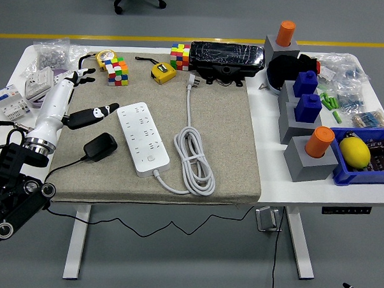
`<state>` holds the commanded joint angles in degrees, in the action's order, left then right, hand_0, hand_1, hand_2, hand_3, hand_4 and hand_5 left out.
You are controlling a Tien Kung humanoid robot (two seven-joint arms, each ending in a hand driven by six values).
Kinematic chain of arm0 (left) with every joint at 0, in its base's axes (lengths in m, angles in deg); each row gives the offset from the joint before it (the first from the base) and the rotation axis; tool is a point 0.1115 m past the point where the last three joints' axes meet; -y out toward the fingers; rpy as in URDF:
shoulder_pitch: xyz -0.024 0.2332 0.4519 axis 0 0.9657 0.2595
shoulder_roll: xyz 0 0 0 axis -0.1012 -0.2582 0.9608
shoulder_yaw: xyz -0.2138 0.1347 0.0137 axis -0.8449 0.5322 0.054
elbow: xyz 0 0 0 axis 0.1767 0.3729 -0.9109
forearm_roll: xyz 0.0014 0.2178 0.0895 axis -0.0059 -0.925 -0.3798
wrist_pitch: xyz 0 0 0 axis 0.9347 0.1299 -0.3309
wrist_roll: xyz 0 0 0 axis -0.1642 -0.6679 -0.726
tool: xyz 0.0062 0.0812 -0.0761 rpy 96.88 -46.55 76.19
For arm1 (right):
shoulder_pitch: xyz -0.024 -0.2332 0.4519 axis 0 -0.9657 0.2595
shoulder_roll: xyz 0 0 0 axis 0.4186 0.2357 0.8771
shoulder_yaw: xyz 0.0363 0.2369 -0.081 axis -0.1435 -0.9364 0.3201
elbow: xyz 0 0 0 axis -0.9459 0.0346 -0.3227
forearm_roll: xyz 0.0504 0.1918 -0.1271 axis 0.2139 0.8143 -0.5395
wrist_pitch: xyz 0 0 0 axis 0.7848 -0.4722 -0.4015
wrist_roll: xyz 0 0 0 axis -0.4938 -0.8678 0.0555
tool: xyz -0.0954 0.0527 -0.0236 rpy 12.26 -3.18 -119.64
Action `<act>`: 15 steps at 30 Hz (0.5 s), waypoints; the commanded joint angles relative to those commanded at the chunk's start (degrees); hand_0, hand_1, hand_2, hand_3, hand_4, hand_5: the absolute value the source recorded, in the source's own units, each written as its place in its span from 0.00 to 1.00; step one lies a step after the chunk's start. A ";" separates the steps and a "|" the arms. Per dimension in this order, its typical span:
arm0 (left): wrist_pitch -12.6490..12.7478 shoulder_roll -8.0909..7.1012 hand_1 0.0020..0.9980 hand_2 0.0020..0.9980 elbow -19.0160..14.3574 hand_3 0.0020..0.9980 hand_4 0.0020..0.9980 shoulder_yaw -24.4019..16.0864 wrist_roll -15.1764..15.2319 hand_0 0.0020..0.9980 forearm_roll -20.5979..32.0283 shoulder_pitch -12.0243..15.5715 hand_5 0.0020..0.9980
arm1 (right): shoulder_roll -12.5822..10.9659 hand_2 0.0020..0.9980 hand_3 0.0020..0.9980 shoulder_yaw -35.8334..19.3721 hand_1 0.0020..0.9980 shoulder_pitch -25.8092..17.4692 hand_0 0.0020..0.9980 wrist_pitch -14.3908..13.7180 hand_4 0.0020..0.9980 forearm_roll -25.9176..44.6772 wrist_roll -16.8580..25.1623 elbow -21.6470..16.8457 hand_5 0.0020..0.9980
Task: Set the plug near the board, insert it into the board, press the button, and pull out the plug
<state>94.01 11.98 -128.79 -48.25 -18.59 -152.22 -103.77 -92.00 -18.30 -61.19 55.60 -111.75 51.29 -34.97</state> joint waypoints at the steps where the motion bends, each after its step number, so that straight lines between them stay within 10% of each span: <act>1: 0.03 -0.02 0.76 0.74 -0.11 0.79 1.00 -0.04 0.02 0.75 -0.01 0.17 0.52 | 0.19 0.64 0.56 -0.16 0.65 -0.12 0.65 0.00 0.99 -0.07 -0.02 0.08 0.56; 15: -0.46 1.82 0.75 0.74 0.15 0.79 0.98 -2.08 -0.26 0.75 -0.40 3.42 0.53 | -0.96 0.64 0.56 -0.21 0.65 -0.64 0.65 0.07 0.99 0.55 0.06 -0.14 0.56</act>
<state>93.55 13.81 -128.64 -50.33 -18.85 -152.62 -100.35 -92.96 -18.51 -61.83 55.67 -111.20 51.35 -35.11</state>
